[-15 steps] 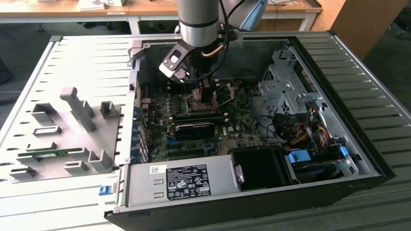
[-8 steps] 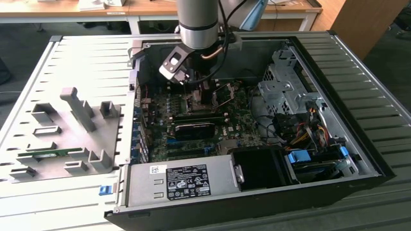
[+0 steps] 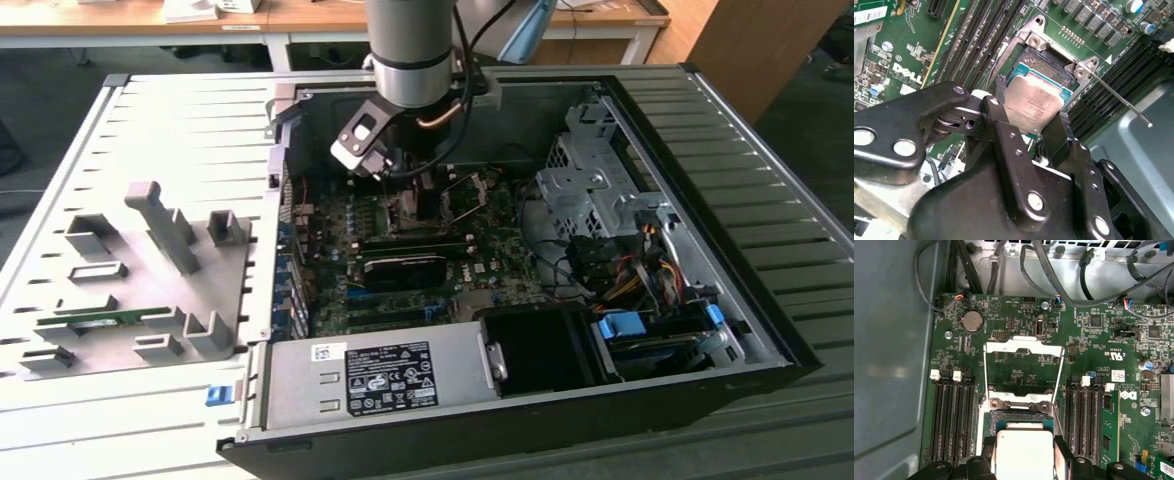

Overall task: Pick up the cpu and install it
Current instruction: 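Place the cpu into insertion slot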

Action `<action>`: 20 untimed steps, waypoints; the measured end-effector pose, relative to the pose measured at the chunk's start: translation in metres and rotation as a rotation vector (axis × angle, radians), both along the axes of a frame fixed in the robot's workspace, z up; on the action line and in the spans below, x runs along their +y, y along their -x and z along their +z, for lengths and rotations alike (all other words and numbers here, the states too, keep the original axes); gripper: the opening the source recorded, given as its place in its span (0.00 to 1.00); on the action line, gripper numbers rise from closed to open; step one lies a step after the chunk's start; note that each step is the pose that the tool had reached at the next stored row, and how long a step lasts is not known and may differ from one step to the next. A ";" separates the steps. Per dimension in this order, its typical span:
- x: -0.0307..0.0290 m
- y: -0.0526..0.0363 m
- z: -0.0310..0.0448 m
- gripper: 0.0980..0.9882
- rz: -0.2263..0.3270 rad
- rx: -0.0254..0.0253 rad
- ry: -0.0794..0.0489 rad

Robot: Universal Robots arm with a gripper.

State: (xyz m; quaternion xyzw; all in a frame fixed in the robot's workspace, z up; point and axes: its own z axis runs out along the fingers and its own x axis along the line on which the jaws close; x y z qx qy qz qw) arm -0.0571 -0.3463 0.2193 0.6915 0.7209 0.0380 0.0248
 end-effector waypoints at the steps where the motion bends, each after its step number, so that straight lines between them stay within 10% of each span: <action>1: 0.0001 0.0000 -0.0006 0.50 0.000 0.0000 0.000; 20: 0.0011 0.0007 -0.0064 0.50 -0.003 -0.0001 0.000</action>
